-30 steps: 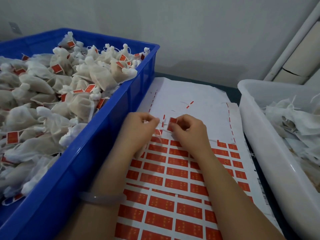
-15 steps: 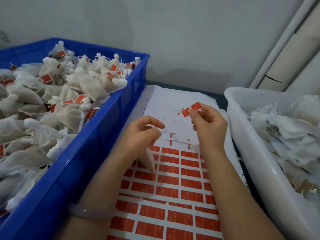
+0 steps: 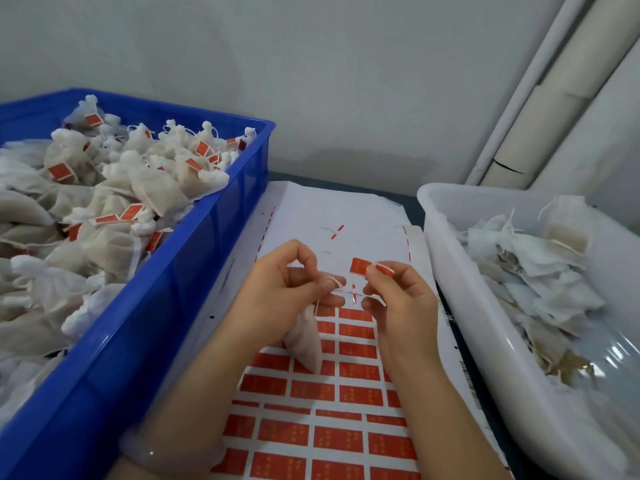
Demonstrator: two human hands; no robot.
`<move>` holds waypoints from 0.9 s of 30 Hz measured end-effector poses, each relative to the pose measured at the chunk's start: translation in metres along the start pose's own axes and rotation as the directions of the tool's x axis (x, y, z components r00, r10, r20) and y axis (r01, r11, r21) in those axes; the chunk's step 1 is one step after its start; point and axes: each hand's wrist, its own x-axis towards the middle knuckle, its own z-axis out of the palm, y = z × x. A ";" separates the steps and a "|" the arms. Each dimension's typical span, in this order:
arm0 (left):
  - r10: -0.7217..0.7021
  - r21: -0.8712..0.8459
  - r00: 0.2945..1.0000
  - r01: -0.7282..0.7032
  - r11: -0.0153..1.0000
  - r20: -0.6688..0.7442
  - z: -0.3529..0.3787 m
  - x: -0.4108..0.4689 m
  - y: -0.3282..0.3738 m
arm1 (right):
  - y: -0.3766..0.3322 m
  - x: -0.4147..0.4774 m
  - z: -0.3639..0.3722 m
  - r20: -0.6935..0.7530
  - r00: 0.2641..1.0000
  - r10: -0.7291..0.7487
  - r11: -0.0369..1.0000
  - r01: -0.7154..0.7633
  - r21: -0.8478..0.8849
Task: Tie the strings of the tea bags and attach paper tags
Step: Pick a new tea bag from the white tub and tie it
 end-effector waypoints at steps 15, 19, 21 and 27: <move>0.010 0.048 1.000 -0.011 0.999 0.012 0.006 -0.003 -0.003 | -0.008 -0.012 -0.007 0.072 0.993 0.089 0.965 -0.104 0.240; -0.017 0.032 1.000 0.018 0.999 -0.014 0.009 -0.003 -0.006 | -0.010 -0.014 -0.007 0.223 0.971 0.087 0.960 -0.141 0.241; -0.037 0.032 0.999 0.037 0.999 -0.017 0.009 -0.003 -0.008 | -0.011 -0.016 -0.005 0.285 0.956 0.071 0.968 -0.135 0.211; -0.022 0.020 0.999 0.021 1.000 0.026 0.008 -0.002 -0.010 | -0.007 -0.016 -0.004 0.256 0.965 0.064 0.997 -0.071 0.016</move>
